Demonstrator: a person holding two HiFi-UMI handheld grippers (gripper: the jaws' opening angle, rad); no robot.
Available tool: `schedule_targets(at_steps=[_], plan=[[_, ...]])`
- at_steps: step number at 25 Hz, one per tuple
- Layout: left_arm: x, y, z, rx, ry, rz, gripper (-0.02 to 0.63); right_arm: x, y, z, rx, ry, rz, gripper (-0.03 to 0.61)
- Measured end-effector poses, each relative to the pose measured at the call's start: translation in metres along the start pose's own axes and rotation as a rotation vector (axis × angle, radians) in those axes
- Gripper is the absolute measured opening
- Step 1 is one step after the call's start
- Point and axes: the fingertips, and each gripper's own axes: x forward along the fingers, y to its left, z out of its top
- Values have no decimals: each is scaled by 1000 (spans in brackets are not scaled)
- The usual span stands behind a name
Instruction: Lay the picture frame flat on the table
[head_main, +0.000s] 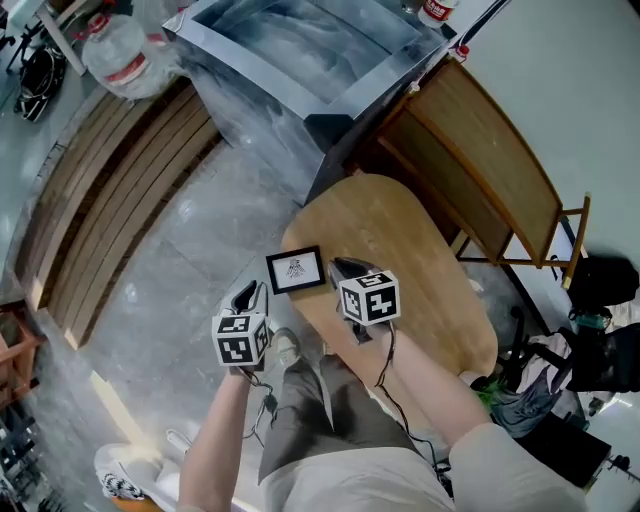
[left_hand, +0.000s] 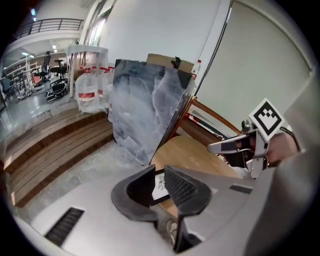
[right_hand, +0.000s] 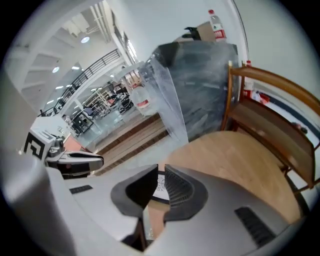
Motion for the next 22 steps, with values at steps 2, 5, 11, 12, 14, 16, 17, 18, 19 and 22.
schedule_targets(at_steps=[2,5,11,12,14,16,17,18,19,22], plan=[[-24,-9,18,24,-31,-2,47,-27,13,19,-48,-36,9,24],[-63,-27,44,67,-77,-10,37,-76,34,46,-76,-100,28,20],[-148,-61,97,172,-174,0,31,-171,87,84,-139,-223,77,17],[-162,-69,104,196,-188,5,31,-186,95,87,-146,-243,86,17],[-187,-84,116,219,-215,2,29,-216,109,92,-164,-281,104,17],[-214,-101,126,219,-247,-13,28,-248,124,96,-185,-317,120,17],[-228,-109,130,220,-267,-20,27,-263,131,97,-193,-335,129,17],[-243,-116,135,226,-288,-24,26,-278,137,98,-200,-354,138,15],[-257,-123,140,235,-311,-26,26,-293,144,100,-206,-371,147,15],[-298,-142,152,254,-375,-40,25,-335,164,104,-218,-412,181,14]])
